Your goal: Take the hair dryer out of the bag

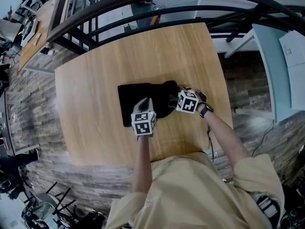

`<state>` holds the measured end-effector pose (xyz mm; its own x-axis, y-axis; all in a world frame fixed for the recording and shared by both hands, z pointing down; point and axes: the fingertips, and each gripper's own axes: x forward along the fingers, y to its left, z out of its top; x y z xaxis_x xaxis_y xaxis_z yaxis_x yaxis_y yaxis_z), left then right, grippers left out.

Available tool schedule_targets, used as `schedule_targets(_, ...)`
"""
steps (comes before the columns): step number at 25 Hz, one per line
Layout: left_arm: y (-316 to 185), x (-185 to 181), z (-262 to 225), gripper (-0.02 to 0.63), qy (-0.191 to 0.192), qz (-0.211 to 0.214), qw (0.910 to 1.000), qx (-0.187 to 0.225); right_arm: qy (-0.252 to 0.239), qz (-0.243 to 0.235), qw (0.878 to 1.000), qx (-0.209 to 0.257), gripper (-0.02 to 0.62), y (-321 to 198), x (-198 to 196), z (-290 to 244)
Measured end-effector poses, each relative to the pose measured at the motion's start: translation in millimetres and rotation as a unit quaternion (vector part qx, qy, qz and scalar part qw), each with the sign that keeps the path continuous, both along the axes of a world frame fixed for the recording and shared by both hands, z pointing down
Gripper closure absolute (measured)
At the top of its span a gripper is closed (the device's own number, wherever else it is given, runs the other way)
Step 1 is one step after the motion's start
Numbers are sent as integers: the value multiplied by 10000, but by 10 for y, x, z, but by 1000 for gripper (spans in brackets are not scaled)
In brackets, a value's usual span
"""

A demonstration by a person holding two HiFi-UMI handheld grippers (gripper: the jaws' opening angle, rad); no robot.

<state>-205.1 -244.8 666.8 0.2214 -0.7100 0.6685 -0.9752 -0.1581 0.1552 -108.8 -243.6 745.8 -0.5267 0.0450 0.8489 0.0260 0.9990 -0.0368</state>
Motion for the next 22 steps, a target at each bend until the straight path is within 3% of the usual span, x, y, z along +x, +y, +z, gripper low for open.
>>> schedule_targets(7, 60, -73, -22, 589, 62, -233, 9997, -4, -40, -87, 9982, 591, 402, 53, 128, -242)
schedule_targets(11, 38, -103, -41, 589, 333, -403, 9986, 5, -117, -9, 9973, 730, 402, 67, 303, -425)
schedule_targets(22, -18, -13, -8, 589, 546, -445, 9975, -34, -167, 811, 9925, 898, 402, 104, 1176, -809)
